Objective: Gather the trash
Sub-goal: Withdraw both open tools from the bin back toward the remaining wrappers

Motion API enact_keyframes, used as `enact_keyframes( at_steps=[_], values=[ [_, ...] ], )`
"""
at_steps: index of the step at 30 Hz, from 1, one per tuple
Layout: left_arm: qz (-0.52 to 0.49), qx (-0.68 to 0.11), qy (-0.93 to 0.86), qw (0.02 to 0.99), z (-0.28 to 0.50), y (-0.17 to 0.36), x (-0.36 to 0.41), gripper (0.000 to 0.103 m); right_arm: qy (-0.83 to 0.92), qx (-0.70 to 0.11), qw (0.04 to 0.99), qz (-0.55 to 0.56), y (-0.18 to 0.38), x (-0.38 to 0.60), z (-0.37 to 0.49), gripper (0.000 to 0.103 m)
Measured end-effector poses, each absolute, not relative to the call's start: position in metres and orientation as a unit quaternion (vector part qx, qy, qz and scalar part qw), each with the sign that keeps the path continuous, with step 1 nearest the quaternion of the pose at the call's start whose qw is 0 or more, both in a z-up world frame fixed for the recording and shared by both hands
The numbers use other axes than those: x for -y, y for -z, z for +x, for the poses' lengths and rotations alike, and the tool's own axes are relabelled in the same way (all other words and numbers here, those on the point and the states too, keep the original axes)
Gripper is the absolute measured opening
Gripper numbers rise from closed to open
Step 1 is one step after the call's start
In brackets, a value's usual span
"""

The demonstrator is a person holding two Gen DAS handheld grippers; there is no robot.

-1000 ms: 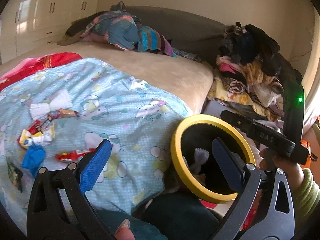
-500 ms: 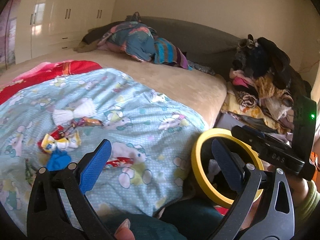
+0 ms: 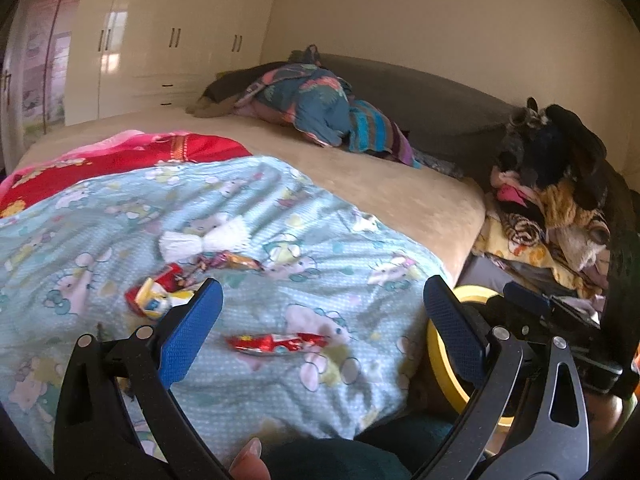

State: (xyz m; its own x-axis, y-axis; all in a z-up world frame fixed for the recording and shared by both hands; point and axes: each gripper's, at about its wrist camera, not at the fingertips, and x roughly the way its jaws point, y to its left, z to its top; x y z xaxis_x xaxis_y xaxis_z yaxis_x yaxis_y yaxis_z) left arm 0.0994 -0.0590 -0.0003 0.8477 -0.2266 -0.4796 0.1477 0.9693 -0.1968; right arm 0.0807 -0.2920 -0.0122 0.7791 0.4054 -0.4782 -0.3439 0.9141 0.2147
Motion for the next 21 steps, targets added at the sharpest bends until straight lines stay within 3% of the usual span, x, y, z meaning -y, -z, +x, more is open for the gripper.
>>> enact_keyframes(
  at_steps=[21],
  values=[
    [-0.11, -0.252, 0.028, 0.961, 0.1, -0.002, -0.002, 0.092, -0.268, -0.286, 0.92, -0.006, 0.021, 0.216, 0.091, 0.074]
  ],
)
